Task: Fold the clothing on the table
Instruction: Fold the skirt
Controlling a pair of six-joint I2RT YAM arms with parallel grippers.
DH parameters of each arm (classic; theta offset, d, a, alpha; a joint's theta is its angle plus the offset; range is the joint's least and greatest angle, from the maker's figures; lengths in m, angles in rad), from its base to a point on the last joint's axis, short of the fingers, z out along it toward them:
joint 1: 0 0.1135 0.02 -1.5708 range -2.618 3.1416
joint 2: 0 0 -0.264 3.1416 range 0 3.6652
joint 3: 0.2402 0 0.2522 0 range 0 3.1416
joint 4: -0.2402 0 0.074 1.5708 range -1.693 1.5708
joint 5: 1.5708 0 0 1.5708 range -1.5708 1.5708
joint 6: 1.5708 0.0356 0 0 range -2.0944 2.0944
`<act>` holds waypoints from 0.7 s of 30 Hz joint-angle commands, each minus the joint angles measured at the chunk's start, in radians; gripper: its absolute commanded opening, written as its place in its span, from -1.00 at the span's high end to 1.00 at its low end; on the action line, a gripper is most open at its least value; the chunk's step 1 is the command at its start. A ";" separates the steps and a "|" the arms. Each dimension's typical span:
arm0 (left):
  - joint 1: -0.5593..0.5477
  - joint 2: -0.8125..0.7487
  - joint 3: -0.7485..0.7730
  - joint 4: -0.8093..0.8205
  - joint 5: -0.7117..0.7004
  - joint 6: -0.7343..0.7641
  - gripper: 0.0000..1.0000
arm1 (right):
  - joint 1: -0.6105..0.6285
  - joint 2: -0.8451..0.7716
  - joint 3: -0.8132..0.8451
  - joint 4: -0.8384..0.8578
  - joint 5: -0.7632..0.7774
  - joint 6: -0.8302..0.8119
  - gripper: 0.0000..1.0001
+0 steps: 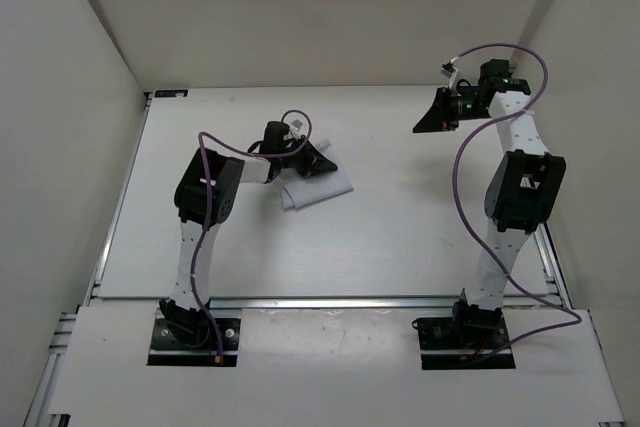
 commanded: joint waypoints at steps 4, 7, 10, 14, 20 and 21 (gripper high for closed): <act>0.000 -0.003 -0.015 0.139 0.065 -0.125 1.00 | -0.011 -0.091 -0.051 -0.029 0.014 -0.032 1.00; 0.025 -0.036 -0.029 0.115 0.038 -0.085 1.00 | -0.003 -0.114 -0.066 -0.026 0.028 -0.041 1.00; 0.068 -0.025 -0.021 0.141 0.019 -0.093 1.00 | 0.006 -0.132 -0.080 -0.023 0.051 -0.047 1.00; 0.106 0.053 0.058 0.172 0.024 -0.149 1.00 | 0.009 -0.152 -0.117 -0.020 0.063 -0.050 1.00; 0.111 0.131 0.107 0.120 0.008 -0.162 1.00 | 0.006 -0.175 -0.163 -0.026 0.077 -0.058 1.00; 0.100 0.131 0.098 0.116 0.005 -0.153 1.00 | 0.013 -0.175 -0.163 -0.029 0.080 -0.061 1.00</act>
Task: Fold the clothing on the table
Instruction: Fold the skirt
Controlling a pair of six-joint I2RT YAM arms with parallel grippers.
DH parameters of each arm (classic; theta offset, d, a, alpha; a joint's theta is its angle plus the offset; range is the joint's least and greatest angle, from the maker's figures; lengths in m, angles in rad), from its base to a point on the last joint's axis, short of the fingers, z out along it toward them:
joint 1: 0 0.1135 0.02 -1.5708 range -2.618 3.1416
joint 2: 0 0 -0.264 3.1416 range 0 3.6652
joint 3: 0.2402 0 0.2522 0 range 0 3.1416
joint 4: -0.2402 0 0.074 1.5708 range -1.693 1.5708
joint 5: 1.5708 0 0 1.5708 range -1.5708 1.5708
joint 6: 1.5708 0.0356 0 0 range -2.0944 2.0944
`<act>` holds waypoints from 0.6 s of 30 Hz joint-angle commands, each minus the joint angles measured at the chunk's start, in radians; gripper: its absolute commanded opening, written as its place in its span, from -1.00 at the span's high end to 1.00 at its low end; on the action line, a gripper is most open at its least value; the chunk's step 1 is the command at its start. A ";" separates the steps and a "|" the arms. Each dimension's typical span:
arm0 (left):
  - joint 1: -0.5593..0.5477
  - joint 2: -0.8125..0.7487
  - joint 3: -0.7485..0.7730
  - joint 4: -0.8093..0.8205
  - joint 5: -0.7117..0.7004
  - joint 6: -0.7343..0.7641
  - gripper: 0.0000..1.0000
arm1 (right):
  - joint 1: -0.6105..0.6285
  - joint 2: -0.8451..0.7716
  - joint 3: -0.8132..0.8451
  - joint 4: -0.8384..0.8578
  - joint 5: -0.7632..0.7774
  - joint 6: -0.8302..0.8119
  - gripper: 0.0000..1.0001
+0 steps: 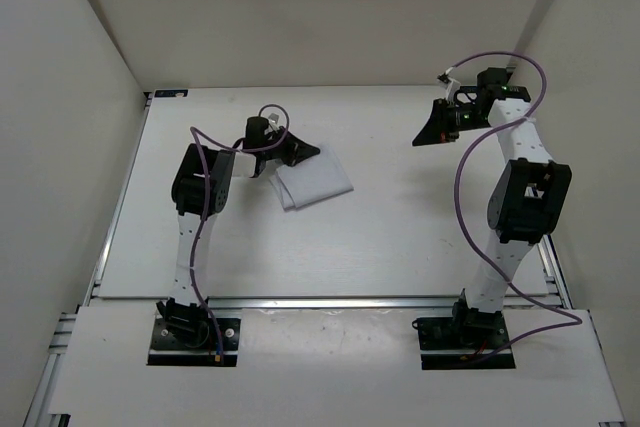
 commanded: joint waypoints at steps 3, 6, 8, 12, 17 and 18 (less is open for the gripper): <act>-0.028 -0.021 0.017 -0.079 -0.024 0.060 1.00 | 0.002 -0.050 -0.008 0.001 0.024 -0.017 0.99; -0.027 -0.085 0.037 -0.194 -0.083 0.178 1.00 | 0.018 -0.050 0.009 0.008 0.031 -0.012 1.00; -0.019 -0.135 0.069 -0.287 -0.131 0.241 1.00 | 0.020 -0.053 0.018 0.004 0.034 -0.007 1.00; -0.005 -0.246 0.199 -0.506 -0.209 0.428 -0.96 | 0.026 -0.074 -0.002 0.045 0.082 0.045 0.88; -0.013 -0.378 0.370 -0.940 -0.391 0.663 -0.97 | 0.055 -0.096 -0.023 0.068 0.201 0.074 -0.30; -0.018 -0.435 0.365 -1.031 -0.477 0.711 -0.98 | 0.065 -0.107 -0.054 0.071 0.231 0.098 -0.37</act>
